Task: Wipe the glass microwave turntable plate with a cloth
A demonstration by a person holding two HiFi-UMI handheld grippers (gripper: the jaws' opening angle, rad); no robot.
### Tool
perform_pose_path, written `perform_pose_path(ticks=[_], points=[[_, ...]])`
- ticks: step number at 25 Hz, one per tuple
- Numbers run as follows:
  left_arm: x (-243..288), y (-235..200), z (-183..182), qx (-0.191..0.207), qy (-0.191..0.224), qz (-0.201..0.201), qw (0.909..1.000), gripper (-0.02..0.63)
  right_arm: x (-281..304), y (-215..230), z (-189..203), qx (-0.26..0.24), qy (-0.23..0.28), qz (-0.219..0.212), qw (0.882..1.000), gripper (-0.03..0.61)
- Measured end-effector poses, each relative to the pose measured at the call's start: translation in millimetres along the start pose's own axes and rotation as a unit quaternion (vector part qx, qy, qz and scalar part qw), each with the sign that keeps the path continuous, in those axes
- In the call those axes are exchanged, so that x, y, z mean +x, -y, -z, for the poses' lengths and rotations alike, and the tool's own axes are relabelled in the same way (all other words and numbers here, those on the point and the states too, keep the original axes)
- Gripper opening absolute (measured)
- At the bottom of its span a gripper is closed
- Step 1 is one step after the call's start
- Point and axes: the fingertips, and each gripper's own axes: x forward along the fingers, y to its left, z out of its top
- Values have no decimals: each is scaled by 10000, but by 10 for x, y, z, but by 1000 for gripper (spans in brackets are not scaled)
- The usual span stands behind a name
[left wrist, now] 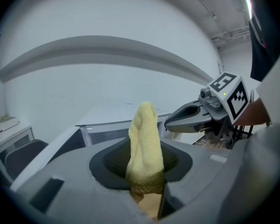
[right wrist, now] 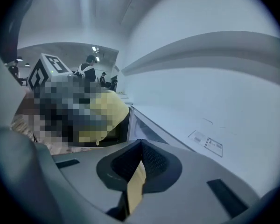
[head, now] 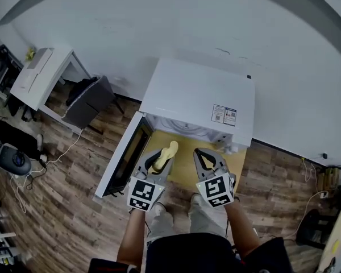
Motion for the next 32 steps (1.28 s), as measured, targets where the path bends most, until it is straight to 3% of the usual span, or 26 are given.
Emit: perform_pose_path(ticks=[11,23,32], points=[[-693,5,-718,-229,427,-564,9972,138,-614,144,-719,202,750,267,9966,9],[-1203,198,-1460,399,1159,-1018,9872,138,-1295,260,-1373,213,1732,487,9835,9],[-1339,304,-1704,511,1421,-1186,9814,138,-1485,343,-1493,353,2033,468,9774,9]])
